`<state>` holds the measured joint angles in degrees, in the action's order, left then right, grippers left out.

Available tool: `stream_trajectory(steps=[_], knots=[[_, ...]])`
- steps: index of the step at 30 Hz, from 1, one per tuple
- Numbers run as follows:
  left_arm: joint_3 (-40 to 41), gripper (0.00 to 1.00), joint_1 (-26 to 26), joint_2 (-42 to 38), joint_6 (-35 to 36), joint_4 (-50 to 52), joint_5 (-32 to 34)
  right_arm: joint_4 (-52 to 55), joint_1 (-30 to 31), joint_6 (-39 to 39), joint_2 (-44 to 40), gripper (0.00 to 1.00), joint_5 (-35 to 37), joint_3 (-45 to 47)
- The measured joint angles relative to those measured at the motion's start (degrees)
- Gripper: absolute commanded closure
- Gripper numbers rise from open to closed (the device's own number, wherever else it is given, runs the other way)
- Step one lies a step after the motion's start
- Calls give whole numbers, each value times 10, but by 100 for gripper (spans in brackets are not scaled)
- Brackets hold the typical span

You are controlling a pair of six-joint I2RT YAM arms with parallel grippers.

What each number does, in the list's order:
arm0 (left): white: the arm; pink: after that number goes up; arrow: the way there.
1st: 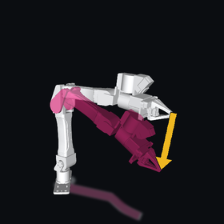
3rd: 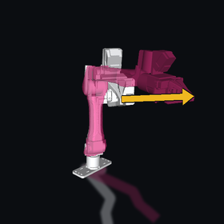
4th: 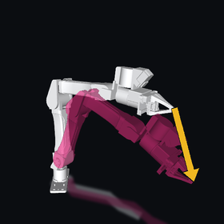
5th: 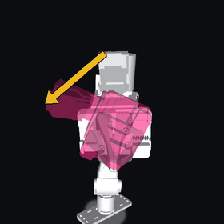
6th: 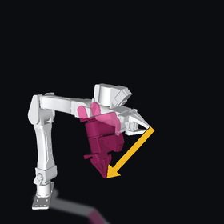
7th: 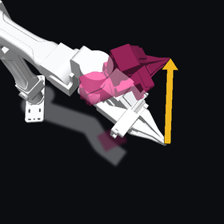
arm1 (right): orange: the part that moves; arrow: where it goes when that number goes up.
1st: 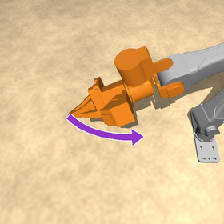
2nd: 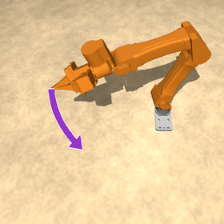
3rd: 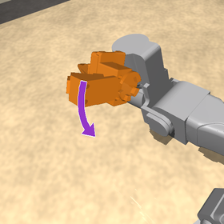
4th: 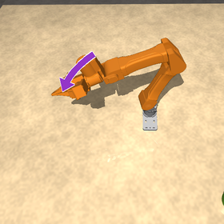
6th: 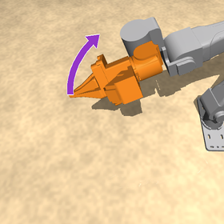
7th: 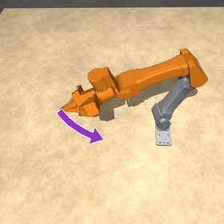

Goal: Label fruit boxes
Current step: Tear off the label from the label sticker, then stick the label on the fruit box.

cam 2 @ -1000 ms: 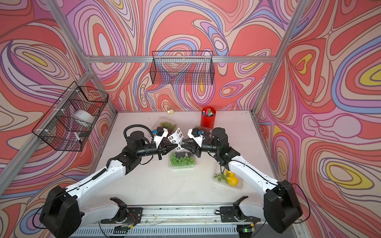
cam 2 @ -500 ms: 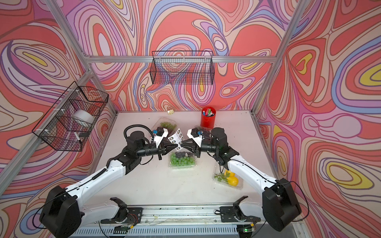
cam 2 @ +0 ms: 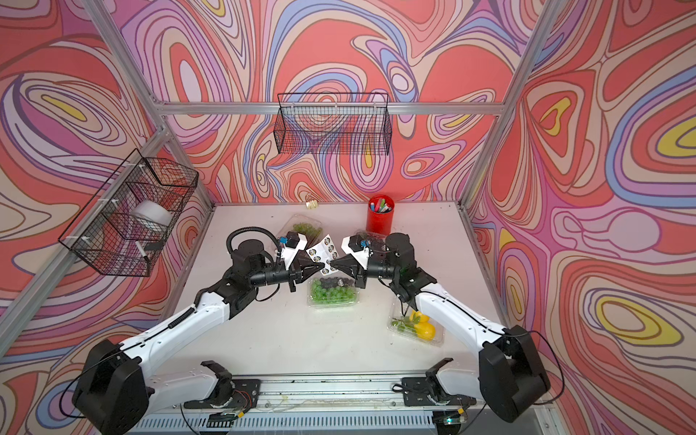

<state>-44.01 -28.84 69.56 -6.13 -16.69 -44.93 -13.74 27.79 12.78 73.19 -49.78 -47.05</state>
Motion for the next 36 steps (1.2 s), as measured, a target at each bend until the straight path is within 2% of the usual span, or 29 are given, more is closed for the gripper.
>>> stream_trajectory(steps=[12,17,22,28,32,36], knots=[[-5,100,0,9,-1,12,7,35,16,26,0,100,-7,-12],[-13,100,0,10,-2,18,20,44,17,11,0,100,0,-14],[-14,100,0,10,-2,27,41,95,17,-72,-26,100,64,-14],[-14,100,0,17,0,41,48,207,7,-221,-118,100,149,-5],[-14,100,-4,21,5,52,49,320,-25,-328,-177,100,211,-3],[-14,100,-7,21,11,62,49,457,-50,-405,-190,100,254,-7]])
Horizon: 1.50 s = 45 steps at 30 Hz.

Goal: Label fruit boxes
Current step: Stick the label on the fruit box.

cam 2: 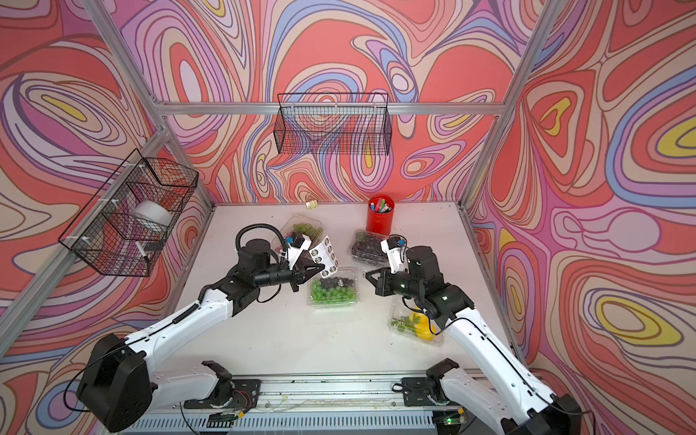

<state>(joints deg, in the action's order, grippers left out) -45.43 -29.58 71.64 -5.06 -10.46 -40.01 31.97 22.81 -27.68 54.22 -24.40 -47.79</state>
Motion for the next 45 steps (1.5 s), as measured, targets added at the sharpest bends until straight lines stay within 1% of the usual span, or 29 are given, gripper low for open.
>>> stream_trajectory(steps=[3,5,8,11,19,29,42,45], knots=[[0,100,0,1,3,3,0,104,-15,-48,0,100,26,-2],[0,100,-1,1,3,5,0,155,-28,-72,2,100,37,-2],[0,100,-1,1,3,5,-1,211,-48,-98,5,100,52,-2],[0,100,-1,1,3,5,-3,237,-68,-110,9,100,61,-1],[-1,100,-1,1,3,7,-4,245,-105,-98,75,100,64,0],[-2,100,-1,1,3,9,-4,249,-150,-56,111,100,70,-2],[-2,100,-1,1,3,9,-4,252,-160,-39,148,100,80,-2],[-2,100,-1,1,3,9,-4,255,-160,-36,156,96,85,-2]])
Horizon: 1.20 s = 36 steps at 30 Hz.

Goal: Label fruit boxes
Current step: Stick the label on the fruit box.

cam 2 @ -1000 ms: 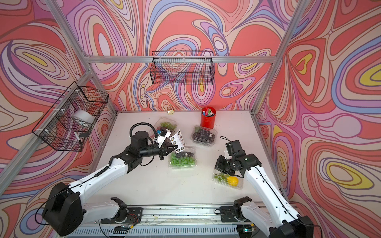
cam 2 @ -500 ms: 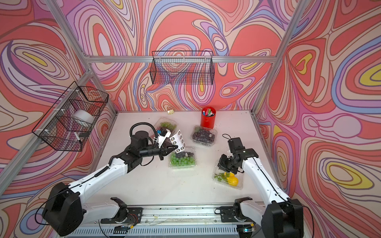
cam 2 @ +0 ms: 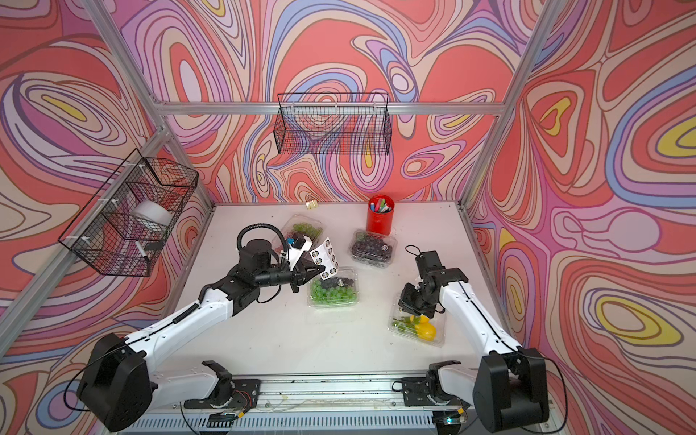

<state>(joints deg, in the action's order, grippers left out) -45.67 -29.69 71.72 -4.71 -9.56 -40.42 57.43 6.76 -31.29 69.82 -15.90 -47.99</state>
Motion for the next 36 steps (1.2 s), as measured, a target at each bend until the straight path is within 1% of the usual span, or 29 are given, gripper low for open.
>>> stream_trajectory(steps=[4,13,19,23,25,27,29,36], knots=[[0,100,0,0,0,0,0,1,0,3,10,89,4,0],[0,100,0,-1,3,6,1,22,0,12,26,80,23,-10],[0,100,0,-1,4,6,2,60,0,17,24,80,41,-50],[0,100,0,-1,4,6,2,66,-1,27,3,81,38,-85],[0,100,0,-1,5,6,0,51,-1,39,-15,81,24,-96],[0,100,0,-1,6,6,-5,24,-1,56,-40,79,3,-98],[0,100,0,-1,7,6,-17,-11,-1,79,-65,71,-27,-97],[0,100,0,-1,4,-26,-78,-188,-1,215,-157,66,-190,-45]])
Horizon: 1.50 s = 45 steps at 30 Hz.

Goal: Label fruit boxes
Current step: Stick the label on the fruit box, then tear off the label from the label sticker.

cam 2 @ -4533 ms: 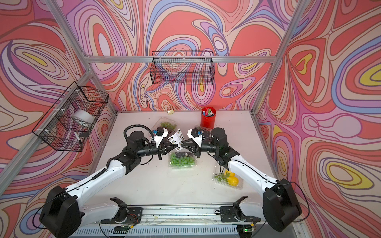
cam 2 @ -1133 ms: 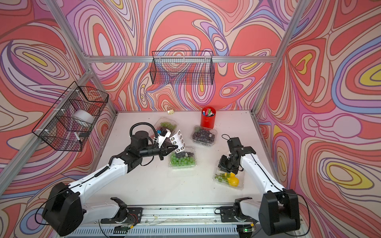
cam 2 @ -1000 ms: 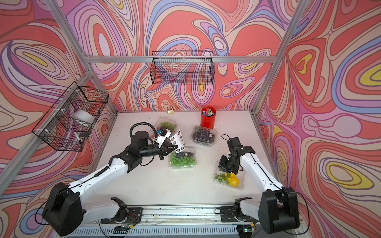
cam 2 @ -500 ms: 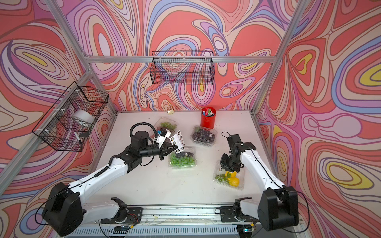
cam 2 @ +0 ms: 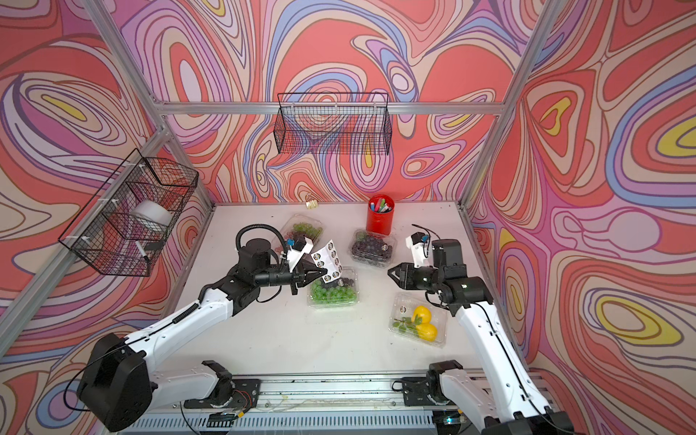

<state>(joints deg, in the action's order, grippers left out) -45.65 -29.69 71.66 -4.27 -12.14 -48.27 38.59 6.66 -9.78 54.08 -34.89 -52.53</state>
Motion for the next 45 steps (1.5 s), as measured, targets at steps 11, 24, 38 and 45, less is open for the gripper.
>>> stream_trajectory(steps=[11,24,38,45], knots=[[0,100,0,0,-12,-28,-19,-242,50,163,12,64,-170,82],[0,100,0,0,-13,-27,-19,-319,186,274,119,62,-110,74],[0,100,0,0,-13,-27,-18,-382,193,286,133,75,-103,74],[0,100,0,0,-13,-27,-18,-392,193,284,143,85,-117,74]])
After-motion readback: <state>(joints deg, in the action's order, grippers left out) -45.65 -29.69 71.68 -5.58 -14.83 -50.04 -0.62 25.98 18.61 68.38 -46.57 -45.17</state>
